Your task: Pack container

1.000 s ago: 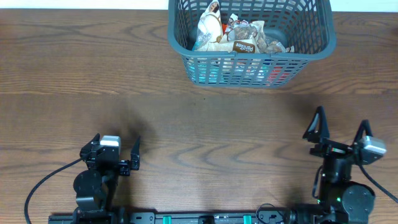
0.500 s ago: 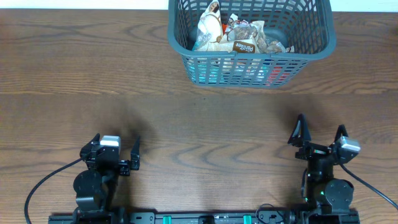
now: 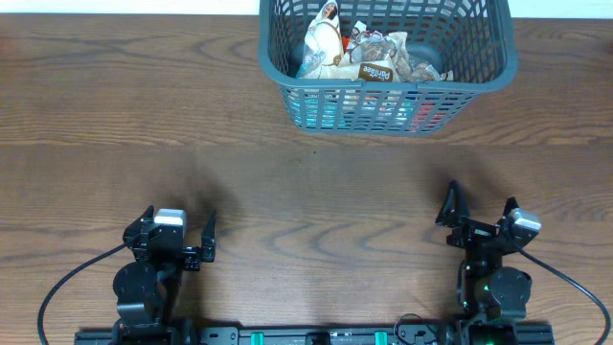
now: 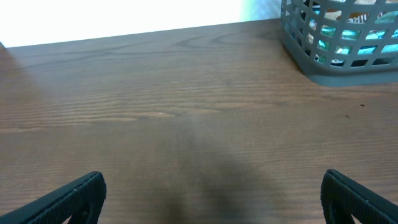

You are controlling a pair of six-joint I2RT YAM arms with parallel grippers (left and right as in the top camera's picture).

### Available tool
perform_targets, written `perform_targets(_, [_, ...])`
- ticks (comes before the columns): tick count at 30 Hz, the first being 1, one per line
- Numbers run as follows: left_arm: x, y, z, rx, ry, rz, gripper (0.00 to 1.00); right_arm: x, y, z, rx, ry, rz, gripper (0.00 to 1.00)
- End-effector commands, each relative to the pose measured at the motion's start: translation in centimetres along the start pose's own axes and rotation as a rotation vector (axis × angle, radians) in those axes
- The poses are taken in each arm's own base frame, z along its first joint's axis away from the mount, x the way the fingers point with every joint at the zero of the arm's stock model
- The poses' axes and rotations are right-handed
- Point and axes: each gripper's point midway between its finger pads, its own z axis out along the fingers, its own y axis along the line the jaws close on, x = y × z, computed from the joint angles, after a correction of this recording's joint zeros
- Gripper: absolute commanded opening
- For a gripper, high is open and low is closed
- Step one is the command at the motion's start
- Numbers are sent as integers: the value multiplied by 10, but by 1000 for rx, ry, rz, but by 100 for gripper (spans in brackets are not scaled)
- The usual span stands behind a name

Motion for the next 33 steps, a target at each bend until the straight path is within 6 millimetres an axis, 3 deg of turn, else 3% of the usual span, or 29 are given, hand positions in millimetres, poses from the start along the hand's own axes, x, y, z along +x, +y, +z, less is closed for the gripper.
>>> perform_targets(1, [9, 2, 3, -14, 17, -12, 99, 7, 8, 0, -46, 15, -73, 99])
perform_targets(16, [9, 2, 3, -14, 17, -12, 99, 11, 12, 0, -79, 20, -345, 99])
perform_targets(33, [9, 2, 3, -14, 17, -12, 99, 10, 13, 0, -79, 18, -347, 99])
